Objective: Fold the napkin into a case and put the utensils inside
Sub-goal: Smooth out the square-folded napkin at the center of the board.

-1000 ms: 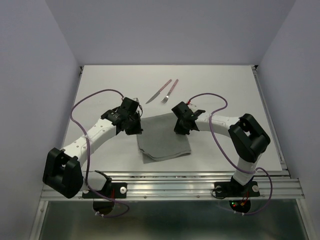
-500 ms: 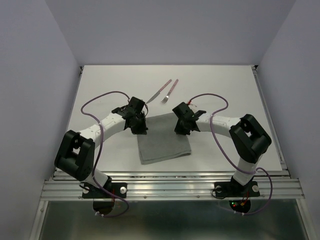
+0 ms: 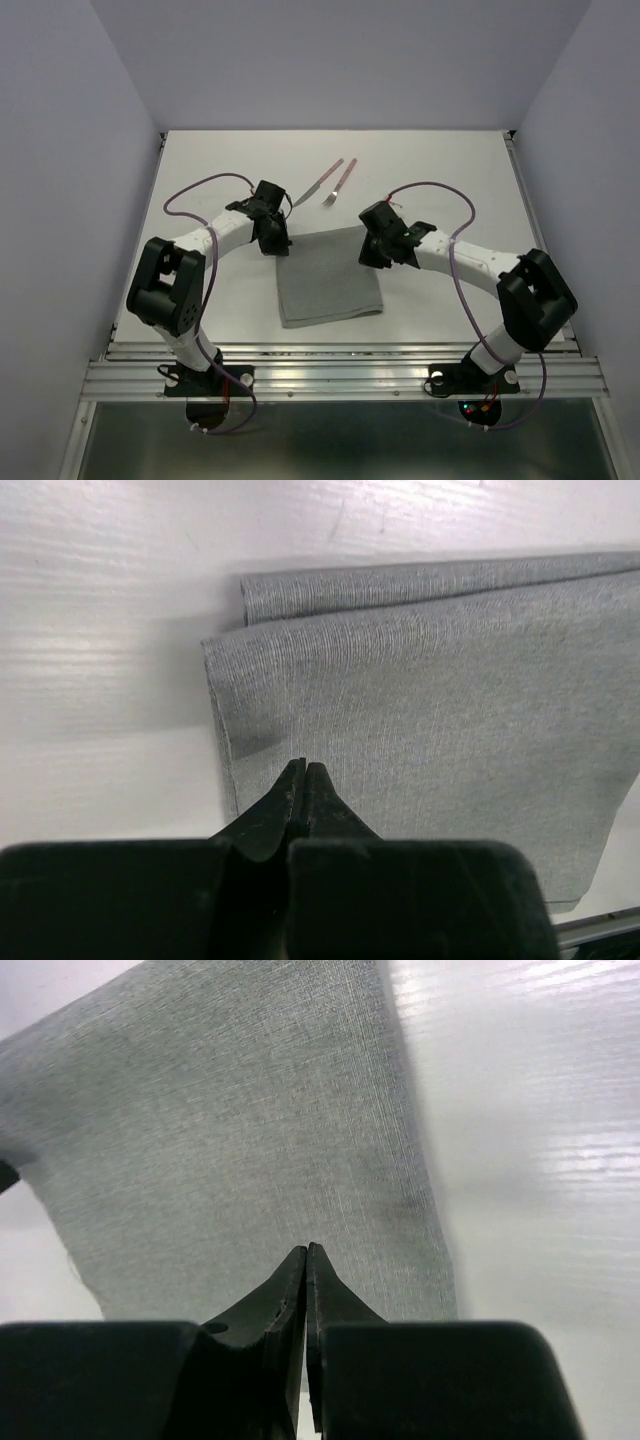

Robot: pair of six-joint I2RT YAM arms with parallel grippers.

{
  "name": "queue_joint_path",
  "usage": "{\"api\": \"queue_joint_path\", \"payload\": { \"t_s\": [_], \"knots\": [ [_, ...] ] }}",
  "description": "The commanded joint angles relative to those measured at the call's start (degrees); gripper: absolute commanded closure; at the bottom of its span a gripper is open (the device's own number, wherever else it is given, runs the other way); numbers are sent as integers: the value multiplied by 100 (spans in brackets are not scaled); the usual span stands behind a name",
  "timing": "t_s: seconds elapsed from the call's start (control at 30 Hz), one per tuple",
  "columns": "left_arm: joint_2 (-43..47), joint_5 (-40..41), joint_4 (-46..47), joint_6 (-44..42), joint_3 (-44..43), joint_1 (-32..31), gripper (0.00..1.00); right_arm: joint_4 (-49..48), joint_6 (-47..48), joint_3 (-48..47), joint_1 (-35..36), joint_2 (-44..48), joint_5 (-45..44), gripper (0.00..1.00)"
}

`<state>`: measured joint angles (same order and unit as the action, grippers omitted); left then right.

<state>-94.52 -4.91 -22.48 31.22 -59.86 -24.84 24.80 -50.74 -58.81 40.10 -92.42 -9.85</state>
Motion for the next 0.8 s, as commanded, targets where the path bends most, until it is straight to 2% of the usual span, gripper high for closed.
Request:
{"api": "queue_joint_path", "payload": {
  "t_s": [0.0,0.2,0.43,0.6,0.77],
  "knots": [
    [-144,69,77,-213,-456,224,100,376,117,325,68,619,-17,93],
    [-707,69,51,-301,-817,418,100,500,-322,1194,358,1225,97,93],
    [-1182,-54,226,-222,-817,419,100,184,-709,2021,604,1342,422,93],
    [-1280,-63,279,-178,-747,427,100,543,-621,1786,657,1077,89,93],
    [-1113,-2,200,-239,-782,436,100,957,-446,1241,657,1647,-587,93]
  ]
}}
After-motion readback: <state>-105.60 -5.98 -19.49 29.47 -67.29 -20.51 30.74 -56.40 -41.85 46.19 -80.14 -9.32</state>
